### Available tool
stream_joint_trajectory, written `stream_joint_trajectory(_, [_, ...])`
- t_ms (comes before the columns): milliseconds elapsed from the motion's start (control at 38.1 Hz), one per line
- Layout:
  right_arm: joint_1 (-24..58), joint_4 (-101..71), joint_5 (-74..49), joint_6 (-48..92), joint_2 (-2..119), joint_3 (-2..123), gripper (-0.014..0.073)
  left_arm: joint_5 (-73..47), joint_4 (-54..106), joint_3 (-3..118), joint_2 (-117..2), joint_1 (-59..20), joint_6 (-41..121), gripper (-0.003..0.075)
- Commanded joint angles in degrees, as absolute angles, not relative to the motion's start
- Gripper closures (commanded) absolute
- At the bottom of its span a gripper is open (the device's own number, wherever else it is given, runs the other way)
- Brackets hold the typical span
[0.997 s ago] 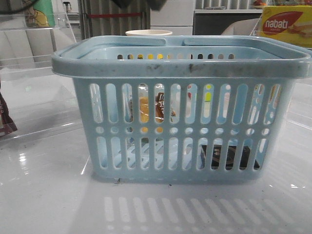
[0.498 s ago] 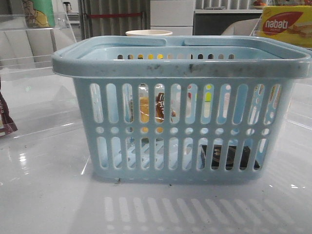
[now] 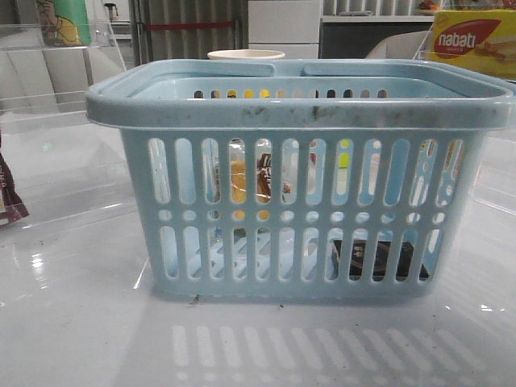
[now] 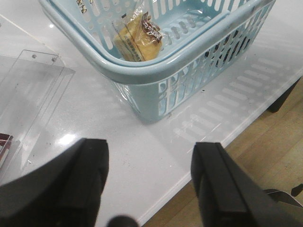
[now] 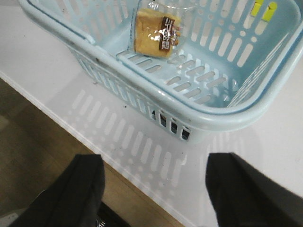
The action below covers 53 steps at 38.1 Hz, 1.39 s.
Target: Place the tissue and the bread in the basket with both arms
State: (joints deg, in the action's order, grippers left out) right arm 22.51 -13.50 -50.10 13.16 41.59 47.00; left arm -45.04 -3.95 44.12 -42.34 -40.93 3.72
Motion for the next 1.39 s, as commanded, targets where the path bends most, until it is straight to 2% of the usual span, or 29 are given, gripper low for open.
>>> stream_joint_trajectory(0, [22.04,-13.87,-47.31,13.07,39.57,47.36,0.0034,-41.58,-4.34,45.76,-42.15,-41.27,2.88,0.0286])
stream_joint_trajectory(105, [22.04,-13.81,-47.08,13.24,38.56,46.88,0.0043,-41.58,-4.34,45.76,-42.15,-41.27,2.88,0.0302])
stream_joint_trajectory(157, [22.04,-13.81,-47.13,13.3,38.49,46.88,0.0078,-41.58,-4.34,45.76,-42.25,-41.27,2.88,0.0334])
stream_joint_trajectory(446, [22.04,-13.81,-47.26,13.3,38.49,46.88,0.0473,-41.48,-4.34,45.76,-42.25,-41.27,2.88,0.0573])
stream_joint_trajectory(525, [22.04,-13.81,-47.26,13.3,38.49,46.88,0.0543,-41.48,-4.34,45.76,-42.25,-41.27,2.88,0.0618])
stream_joint_trajectory(1233, [22.04,-14.2,-47.38,13.3,38.56,46.88,0.0536,-41.33,-3.98,45.53,-41.28,-41.27,2.88,0.0628])
stream_joint_trajectory(1364, [22.04,-14.21,-47.45,13.3,38.56,46.88,0.0536,-41.1,-4.93,44.45,-38.54,-37.2,2.88,0.0628])
